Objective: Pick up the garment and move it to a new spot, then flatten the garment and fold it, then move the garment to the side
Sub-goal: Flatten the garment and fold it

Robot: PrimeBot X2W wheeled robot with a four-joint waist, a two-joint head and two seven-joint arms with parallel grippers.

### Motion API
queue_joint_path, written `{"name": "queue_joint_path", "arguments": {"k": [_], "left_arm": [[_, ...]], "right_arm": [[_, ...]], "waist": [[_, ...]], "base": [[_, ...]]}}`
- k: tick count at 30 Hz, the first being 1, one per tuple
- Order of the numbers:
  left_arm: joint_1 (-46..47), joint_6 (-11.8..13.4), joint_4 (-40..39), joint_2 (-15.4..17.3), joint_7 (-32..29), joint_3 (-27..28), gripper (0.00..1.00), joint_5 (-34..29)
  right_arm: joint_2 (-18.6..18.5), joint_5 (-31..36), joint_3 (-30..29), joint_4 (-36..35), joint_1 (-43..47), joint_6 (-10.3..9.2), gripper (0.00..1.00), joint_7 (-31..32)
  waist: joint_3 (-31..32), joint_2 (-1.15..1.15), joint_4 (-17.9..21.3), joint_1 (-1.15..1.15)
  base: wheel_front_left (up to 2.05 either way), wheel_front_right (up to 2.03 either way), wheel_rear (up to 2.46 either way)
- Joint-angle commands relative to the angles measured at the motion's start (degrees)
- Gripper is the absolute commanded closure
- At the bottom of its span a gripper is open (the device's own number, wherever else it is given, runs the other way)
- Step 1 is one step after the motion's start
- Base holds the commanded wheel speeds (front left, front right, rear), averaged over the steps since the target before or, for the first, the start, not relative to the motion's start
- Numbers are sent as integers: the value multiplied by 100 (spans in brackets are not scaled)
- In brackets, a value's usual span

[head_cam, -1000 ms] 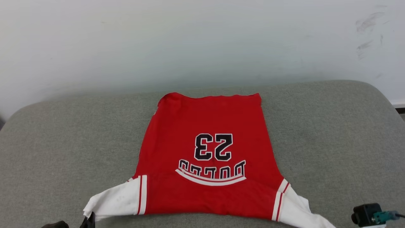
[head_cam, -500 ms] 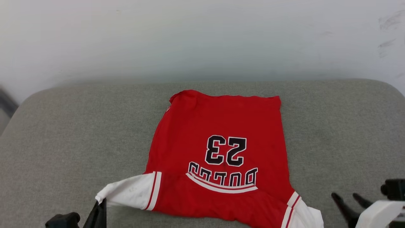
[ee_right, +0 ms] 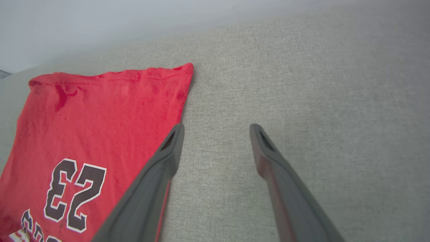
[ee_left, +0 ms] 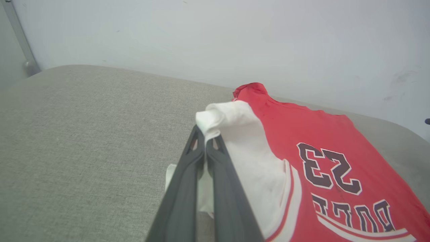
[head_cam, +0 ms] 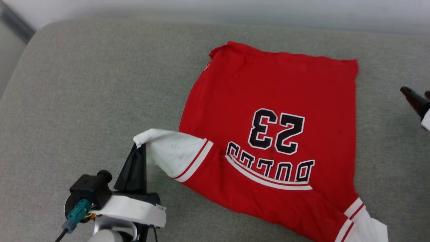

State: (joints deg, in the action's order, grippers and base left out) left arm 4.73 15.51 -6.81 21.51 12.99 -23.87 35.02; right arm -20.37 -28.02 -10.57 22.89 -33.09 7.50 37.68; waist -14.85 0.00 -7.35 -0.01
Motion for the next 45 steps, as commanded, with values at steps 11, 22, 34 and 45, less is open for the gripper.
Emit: {"name": "queue_joint_path", "arguments": {"k": [11, 22, 34, 45], "left_arm": [[849, -425, 160, -509, 188, -214, 100, -270], [1023, -783, 522, -825, 231, -35, 100, -424], [763, -983, 890, -889, 232, 333, 100, -501], [68, -898, 1375, -502, 133, 754, 100, -259]], "right_arm": [[-324, 567, 223, 908, -2109, -2, 0, 1599], [-22, 1071, -190, 2012, -2052, -6, 100, 2365], [-515, 1012, 268, 1245, -2277, -4, 100, 1921], [-1194, 266, 1145, 13, -1023, -4, 100, 1889]], "waist": [[-1324, 0, -990, 1], [-1501, 0, -1147, 1], [-908, 0, -901, 1], [398, 0, 59, 1]], "base": [[0, 0, 0], [0, 0, 0], [0, 0, 0], [0, 0, 0]]}}
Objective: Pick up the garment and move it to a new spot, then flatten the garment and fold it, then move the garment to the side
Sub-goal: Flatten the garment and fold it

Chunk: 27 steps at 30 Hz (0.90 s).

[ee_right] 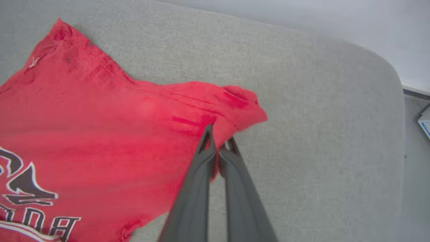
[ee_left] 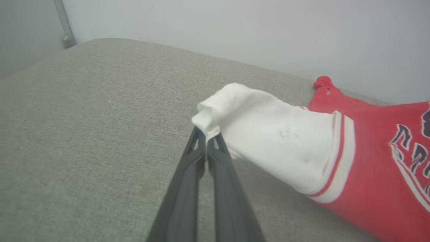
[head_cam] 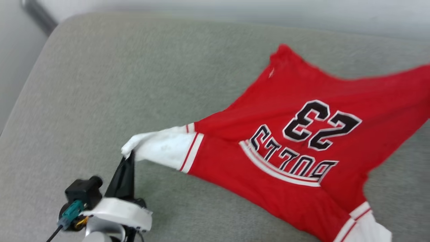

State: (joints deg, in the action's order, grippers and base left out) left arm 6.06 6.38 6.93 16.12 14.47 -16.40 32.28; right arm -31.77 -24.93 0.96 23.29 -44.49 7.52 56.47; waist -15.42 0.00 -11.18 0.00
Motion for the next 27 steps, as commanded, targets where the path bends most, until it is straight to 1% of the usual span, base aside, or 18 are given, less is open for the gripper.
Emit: {"name": "queue_joint_path", "arguments": {"k": [1, 3, 6, 11, 15, 18, 19, 20, 21, 22, 25, 27], "left_arm": [[-153, 39, 37, 81, -28, 56, 100, 43], [-335, 94, 70, 161, -79, 144, 100, 108], [-598, 188, 75, 262, -134, 264, 100, 183], [-971, 320, 22, 392, -234, 392, 100, 283], [-1144, 404, -100, 455, -343, 389, 100, 286], [-1203, 471, -203, 458, -435, 350, 100, 268], [-1203, 471, -203, 458, -435, 350, 100, 268], [-1218, 492, -229, 464, -467, 340, 100, 262], [-1224, 520, -253, 473, -496, 338, 100, 254], [-1229, 538, -275, 474, -519, 330, 100, 253], [-1223, 584, -349, 490, -586, 306, 100, 239], [-1206, 597, -401, 504, -620, 290, 100, 224]], "right_arm": [[-60, -151, 28, -150, 341, -6, 100, 16], [-154, -266, 76, -383, 828, -6, 100, 83], [-174, -386, 38, -695, 1587, -6, 100, 188], [61, -534, -141, -1024, 3005, -6, 100, 249], [273, -580, -240, -1239, 4058, -6, 100, 252], [525, -654, -249, -1319, 4602, -6, 100, 200], [525, -654, -249, -1319, 4602, -6, 100, 200], [600, -662, -272, -1322, 4721, -6, 67, 148], [676, -675, -292, -1318, 4822, -6, 15, 87], [767, -689, -326, -1328, 4888, -6, 0, -17], [934, -651, -468, -1399, 4945, -5, 0, -508], [1012, -571, -602, -1445, 4837, -5, 0, -1015]], "waist": [[584, 0, 559, 0], [792, 0, 798, 0], [1069, 0, 1150, 0], [1454, 0, 1634, 0], [1577, 0, 1886, 0], [1587, 0, 2020, 0], [1587, 0, 2020, 0], [1585, 0, 2056, 0], [1585, 0, 2084, 0], [1582, 0, 2103, 0], [1566, 0, 2126, 0], [1534, 0, 2118, 0]], "base": [[0, 0, 0], [0, 0, 0], [0, 0, 0], [0, 0, 0], [0, 0, 0], [0, 0, 0], [0, 0, 0], [0, 0, 0], [0, 0, 0], [0, 0, 0], [0, 0, 0], [0, 0, 0]]}}
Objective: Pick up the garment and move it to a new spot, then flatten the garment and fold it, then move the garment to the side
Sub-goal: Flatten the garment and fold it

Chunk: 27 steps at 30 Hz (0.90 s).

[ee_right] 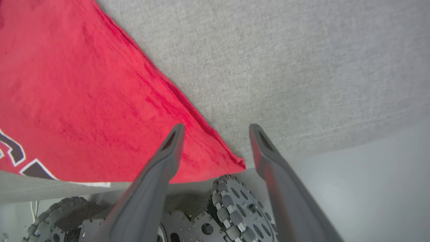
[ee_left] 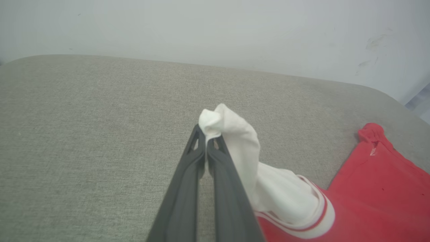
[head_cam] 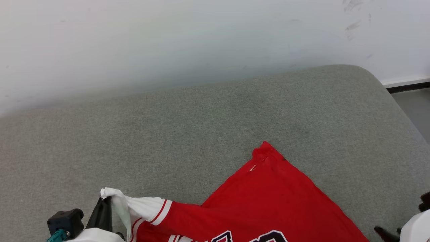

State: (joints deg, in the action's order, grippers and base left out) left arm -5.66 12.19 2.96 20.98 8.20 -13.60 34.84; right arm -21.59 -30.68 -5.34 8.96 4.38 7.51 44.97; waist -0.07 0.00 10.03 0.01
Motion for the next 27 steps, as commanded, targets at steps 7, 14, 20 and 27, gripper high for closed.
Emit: {"name": "queue_joint_path", "arguments": {"k": [7, 14, 20, 27], "left_arm": [[192, 60, -236, 42, -107, -91, 100, -108], [559, 47, -422, 0, -158, -225, 100, -231], [1024, -46, -485, -103, -153, -398, 100, -335], [1562, -211, -377, -276, -61, -608, 100, -411]], "right_arm": [[257, 59, -145, 32, -714, -4, 0, -1921], [61, -429, 431, 467, -1773, -4, 0, -2011], [-234, -624, 949, 702, -2806, -4, 0, -422], [-156, -414, 1355, 893, -3712, -4, 0, 771]], "waist": [[-268, 0, -156, -1], [-741, 0, -418, -1], [-1242, 0, -799, -1], [-1740, 0, -1249, -1]], "base": [[0, 0, 0], [0, 0, 0], [0, 0, 0], [0, 0, 0]]}}
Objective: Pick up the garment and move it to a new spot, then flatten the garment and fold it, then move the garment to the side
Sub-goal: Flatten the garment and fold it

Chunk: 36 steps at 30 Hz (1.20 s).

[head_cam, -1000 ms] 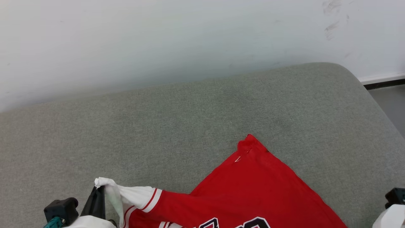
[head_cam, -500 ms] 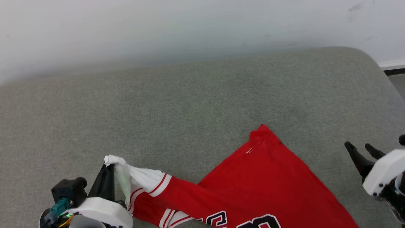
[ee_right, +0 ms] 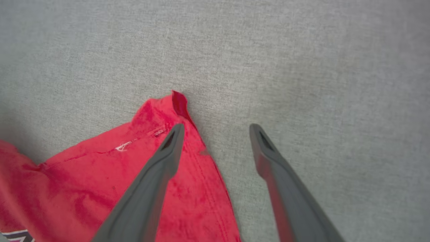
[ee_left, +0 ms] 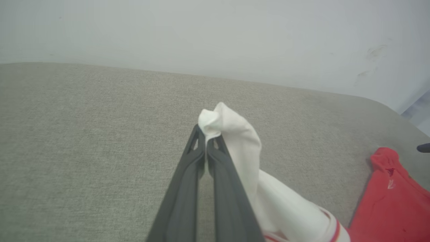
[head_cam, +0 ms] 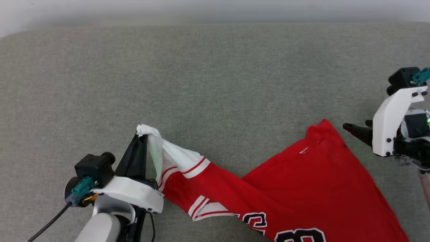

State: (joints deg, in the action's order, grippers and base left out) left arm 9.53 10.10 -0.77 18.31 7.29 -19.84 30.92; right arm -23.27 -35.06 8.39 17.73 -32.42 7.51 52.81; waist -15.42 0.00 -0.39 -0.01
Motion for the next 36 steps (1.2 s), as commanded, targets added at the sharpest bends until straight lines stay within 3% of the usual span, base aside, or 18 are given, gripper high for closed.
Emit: {"name": "queue_joint_path", "arguments": {"k": [1, 10, 11, 12, 13, 19, 28, 36], "left_arm": [[104, -27, 20, -23, 52, -7, 100, -34], [421, -137, 242, -187, 234, -126, 100, -44], [430, -131, 272, -192, 250, -126, 100, -35], [438, -139, 296, -197, 264, -128, 100, -27], [442, -143, 321, -201, 276, -129, 100, -19], [408, -175, 462, -173, 308, -108, 100, 35], [633, -245, 562, 139, 77, 74, 100, 150], [1671, -538, 1125, 371, -299, 196, 100, 292]], "right_arm": [[12, 59, 63, 41, -102, -4, 0, 64], [88, -186, 691, 794, -287, -3, 0, 688], [88, -219, 767, 884, -251, -3, 33, 760], [107, -277, 824, 941, -224, -3, 80, 783], [120, -316, 880, 992, -204, -3, 100, 803], [-10, -502, 1083, 985, -381, -2, 100, 610], [-305, -366, 1147, 957, -799, -3, 100, -397], [-202, 30, 993, 1434, -1006, -4, 100, -1282]], "waist": [[-266, 0, -261, 1], [-576, 0, -522, 1], [-586, 0, -529, 1], [-591, 0, -535, 1], [-590, 0, -538, 1], [-477, 0, -508, 1], [267, 0, -270, 1], [1103, 0, -16, 1]], "base": [[0, 0, 0], [0, 0, 0], [0, 0, 0], [0, 0, 0], [0, 0, 0], [0, 0, 0], [0, 0, 0], [0, 0, 0]]}}
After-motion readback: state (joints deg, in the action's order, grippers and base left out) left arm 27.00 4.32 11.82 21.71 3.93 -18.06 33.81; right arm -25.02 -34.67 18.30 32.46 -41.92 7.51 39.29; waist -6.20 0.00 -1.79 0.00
